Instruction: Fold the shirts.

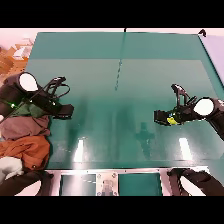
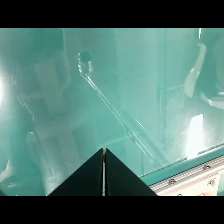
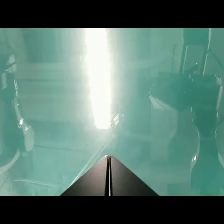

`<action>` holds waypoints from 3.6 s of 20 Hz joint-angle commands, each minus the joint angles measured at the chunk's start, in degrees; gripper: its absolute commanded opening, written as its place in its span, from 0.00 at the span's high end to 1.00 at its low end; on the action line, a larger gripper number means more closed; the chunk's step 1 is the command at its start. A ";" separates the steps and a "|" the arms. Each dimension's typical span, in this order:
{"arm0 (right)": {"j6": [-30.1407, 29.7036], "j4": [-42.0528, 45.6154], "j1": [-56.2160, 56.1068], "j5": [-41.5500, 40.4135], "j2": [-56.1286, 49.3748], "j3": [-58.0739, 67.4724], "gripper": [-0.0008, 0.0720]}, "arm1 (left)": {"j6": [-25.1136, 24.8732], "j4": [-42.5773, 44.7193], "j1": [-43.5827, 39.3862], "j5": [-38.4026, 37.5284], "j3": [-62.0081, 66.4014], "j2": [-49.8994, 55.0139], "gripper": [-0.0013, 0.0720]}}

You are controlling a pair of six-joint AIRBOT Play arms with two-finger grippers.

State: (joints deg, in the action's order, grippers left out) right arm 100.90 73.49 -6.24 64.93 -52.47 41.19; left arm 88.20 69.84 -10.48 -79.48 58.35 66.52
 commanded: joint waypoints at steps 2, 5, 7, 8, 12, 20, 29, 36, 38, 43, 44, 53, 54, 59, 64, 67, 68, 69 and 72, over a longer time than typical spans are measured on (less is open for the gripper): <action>0.00 -0.02 -0.02 0.00 0.02 -0.02 0.97 | 0.00 0.02 0.00 0.00 -0.02 -0.02 0.94; 0.00 -0.02 -0.02 0.00 0.02 -0.02 0.97 | 0.02 0.02 0.00 0.00 -0.02 -0.02 0.94; 0.00 -0.02 -0.02 0.00 0.02 -0.02 0.97 | 0.00 0.02 0.00 0.00 -0.02 -0.02 0.94; 0.02 -0.02 -0.02 0.00 0.02 -0.02 0.97 | 0.00 0.04 0.00 0.00 -0.02 -0.02 0.94; 0.00 -0.02 -0.02 0.00 0.02 -0.02 0.97 | 0.00 0.02 0.00 0.00 -0.02 -0.02 0.94; 0.04 -0.04 -0.02 -4.87 0.00 -0.33 0.97 | -0.70 0.87 0.00 12.24 -0.02 0.04 0.94; 0.02 0.00 0.00 -12.98 -0.02 -0.42 0.47 | 2.21 39.60 7.10 22.69 -0.11 2.89 0.02; 0.02 0.00 0.00 -16.31 -0.02 -0.42 0.50 | 1.33 36.61 14.58 20.57 -0.13 17.22 0.26; 0.02 0.02 0.02 -16.48 -0.02 -0.42 0.70 | 0.68 36.37 14.58 20.35 1.31 17.90 0.94; -0.11 0.00 1.20 -16.41 0.04 0.22 0.97 | -1.27 33.05 11.45 7.32 20.65 15.37 0.95; -0.57 0.00 1.77 -16.28 0.04 0.72 0.97 | -1.79 30.27 9.03 6.10 25.27 14.05 0.95; -2.32 0.00 9.38 -8.76 0.02 3.85 0.97 | 0.09 12.98 -20.96 14.58 38.51 12.41 0.94; -2.58 0.00 10.12 -8.33 0.02 3.85 0.97 | 0.07 12.09 -22.84 15.98 37.22 14.19 0.94; -2.56 -0.04 11.19 -7.89 0.02 3.85 0.55 | -0.17 5.07 -26.67 19.76 34.45 25.07 0.02; -2.58 -1.70 10.71 -6.34 0.02 -0.28 0.36 | -1.27 16.15 -14.67 2.10 44.52 23.56 0.02; -5.05 -11.72 7.39 -9.46 0.00 -9.27 0.25 | 0.48 9.88 -3.06 0.55 41.59 22.29 0.02; -6.23 -15.69 5.16 -12.37 0.00 -12.31 0.25 | 0.42 6.32 -0.15 0.70 37.92 22.32 0.02; -7.80 -19.82 2.36 -15.91 -0.11 -15.08 0.25 | -0.20 2.56 1.95 1.95 32.76 22.32 0.02; -11.02 -27.76 -6.58 -23.41 -4.94 -17.18 0.25 | -5.88 -7.28 3.43 12.96 16.06 22.56 0.01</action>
State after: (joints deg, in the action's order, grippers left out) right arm 93.21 55.11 -6.15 48.82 -54.43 27.49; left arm 86.70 72.44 -10.57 -73.54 86.19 88.99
